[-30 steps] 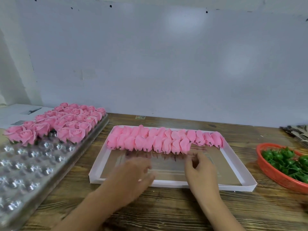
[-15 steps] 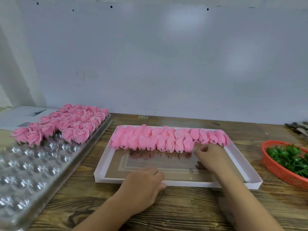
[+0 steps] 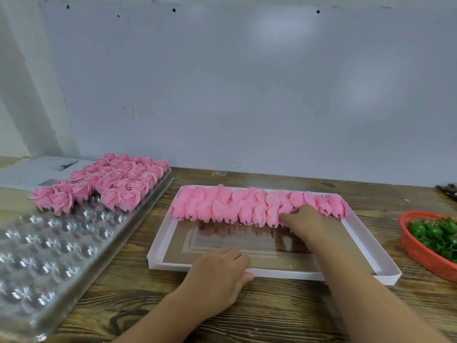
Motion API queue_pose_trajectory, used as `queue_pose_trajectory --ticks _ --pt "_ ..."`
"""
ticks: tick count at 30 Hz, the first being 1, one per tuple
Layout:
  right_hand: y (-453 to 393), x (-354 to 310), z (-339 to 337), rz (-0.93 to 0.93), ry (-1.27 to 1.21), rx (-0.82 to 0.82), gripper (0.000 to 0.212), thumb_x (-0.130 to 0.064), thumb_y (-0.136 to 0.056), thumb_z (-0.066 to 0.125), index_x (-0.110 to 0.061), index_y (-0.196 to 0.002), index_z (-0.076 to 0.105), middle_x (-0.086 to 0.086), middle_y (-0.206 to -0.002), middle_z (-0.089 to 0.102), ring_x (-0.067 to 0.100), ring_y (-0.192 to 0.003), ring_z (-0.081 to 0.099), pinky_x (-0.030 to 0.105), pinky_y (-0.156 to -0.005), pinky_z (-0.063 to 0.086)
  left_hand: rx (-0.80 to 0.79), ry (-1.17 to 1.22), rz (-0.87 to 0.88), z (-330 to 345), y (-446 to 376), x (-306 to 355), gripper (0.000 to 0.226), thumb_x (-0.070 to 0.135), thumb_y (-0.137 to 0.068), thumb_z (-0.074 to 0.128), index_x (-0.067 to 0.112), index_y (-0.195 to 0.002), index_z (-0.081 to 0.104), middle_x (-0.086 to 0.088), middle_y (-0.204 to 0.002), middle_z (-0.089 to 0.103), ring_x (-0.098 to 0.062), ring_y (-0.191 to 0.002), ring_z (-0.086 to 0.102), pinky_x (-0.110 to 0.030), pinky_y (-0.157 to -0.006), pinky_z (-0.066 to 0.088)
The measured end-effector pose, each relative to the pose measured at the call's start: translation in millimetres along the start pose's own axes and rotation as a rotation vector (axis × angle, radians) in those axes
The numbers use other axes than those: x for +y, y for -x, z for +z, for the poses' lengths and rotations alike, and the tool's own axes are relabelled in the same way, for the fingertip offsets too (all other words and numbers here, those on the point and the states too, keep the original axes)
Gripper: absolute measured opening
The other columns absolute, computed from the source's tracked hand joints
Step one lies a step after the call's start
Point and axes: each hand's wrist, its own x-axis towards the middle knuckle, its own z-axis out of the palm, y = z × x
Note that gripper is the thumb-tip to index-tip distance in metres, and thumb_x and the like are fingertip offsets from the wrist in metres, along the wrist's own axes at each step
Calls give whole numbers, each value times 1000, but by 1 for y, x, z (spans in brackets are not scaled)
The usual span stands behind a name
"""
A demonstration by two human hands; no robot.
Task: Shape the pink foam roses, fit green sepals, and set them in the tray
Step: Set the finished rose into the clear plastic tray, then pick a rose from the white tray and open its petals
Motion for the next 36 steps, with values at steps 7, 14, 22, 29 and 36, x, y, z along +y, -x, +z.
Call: queue_pose_trajectory --ticks 7,14,22,29,36 --pt "4 1 -2 48 -78 36 9 -13 -83 62 -5 -79 64 4 -60 50 13 -53 42 15 -31 29 -5 -6 -9 -1 0 1 31 47 -104 37 26 -110 59 10 -107 60 -11 -99 53 -27 -83 44" --pt "1 20 -11 94 -224 74 21 -27 -77 64 -7 -75 62 14 -78 68 29 -78 64 41 -81 58 29 25 11 0 1 0 30 48 -102 39 26 -106 60 11 -103 60 -9 -95 54 -27 -81 46" --pt "28 34 -5 -17 -848 -216 10 -6 -85 70 -12 -77 67 4 -71 64 12 -65 58 22 -62 53 -84 431 -232 -12 -8 4 42 68 -88 37 35 -89 64 21 -82 62 6 -82 56 -12 -68 37" --pt "61 19 20 -103 -1031 -477 14 3 -85 65 -5 -93 58 16 -89 51 12 -68 57 21 -65 53 62 1105 -519 -30 -35 7 17 37 -91 71 20 -89 74 -2 -85 74 -3 -73 65 -18 -67 56" --pt "66 21 20 -167 -1071 -439 42 -7 -76 73 10 -112 59 19 -96 57 18 -82 61 25 -74 56 154 1345 -537 -26 -38 15 14 27 -91 72 13 -87 73 -3 -80 73 -11 -79 69 -24 -73 58"
